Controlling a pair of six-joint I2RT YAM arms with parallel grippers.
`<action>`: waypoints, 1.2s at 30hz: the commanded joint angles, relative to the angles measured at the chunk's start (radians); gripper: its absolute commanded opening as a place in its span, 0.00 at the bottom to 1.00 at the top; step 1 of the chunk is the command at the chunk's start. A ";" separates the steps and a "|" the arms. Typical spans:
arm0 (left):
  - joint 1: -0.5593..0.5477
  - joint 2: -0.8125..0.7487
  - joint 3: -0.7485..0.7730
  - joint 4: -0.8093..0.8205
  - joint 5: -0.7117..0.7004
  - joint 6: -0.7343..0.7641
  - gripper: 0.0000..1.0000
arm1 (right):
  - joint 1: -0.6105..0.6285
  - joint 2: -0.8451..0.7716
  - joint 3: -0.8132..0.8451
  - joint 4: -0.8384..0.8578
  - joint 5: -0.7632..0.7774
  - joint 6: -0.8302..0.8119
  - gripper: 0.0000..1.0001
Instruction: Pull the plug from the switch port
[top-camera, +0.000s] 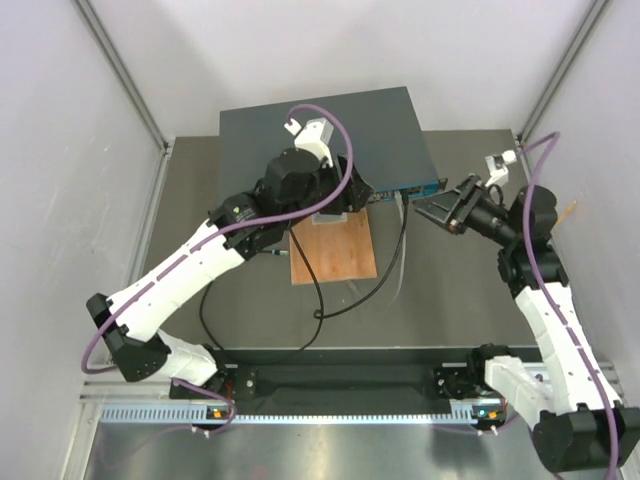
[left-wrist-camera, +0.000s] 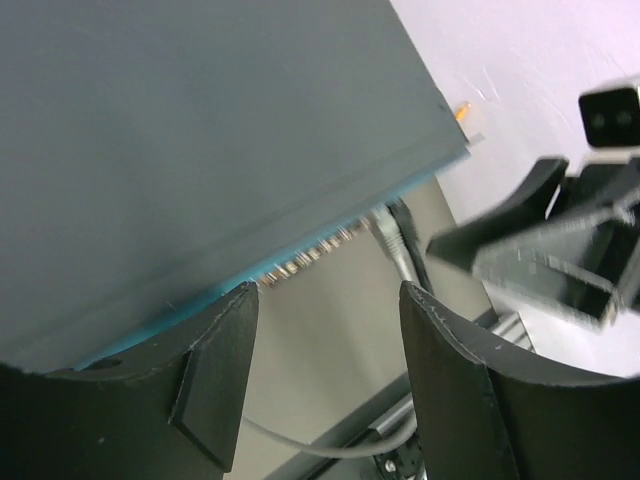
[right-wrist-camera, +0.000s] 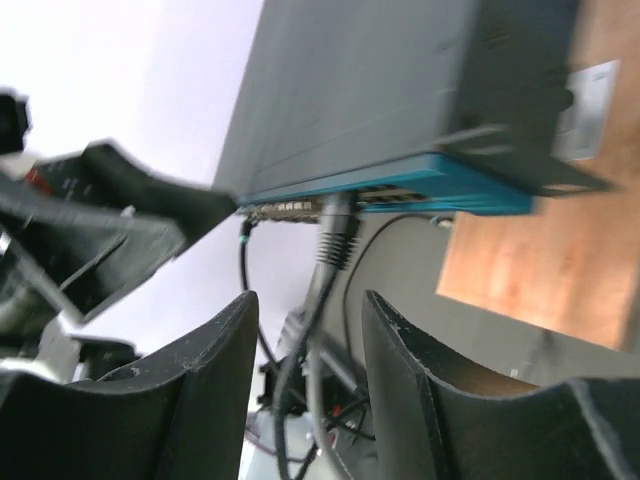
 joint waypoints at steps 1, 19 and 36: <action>0.056 0.013 0.056 0.081 0.070 0.001 0.63 | 0.073 0.038 0.002 0.149 0.047 0.050 0.46; 0.153 0.025 -0.013 0.169 0.235 -0.001 0.62 | 0.116 0.116 0.002 0.210 0.124 0.069 0.37; 0.153 0.011 -0.045 0.189 0.249 0.001 0.60 | 0.125 0.130 -0.034 0.245 0.184 0.104 0.27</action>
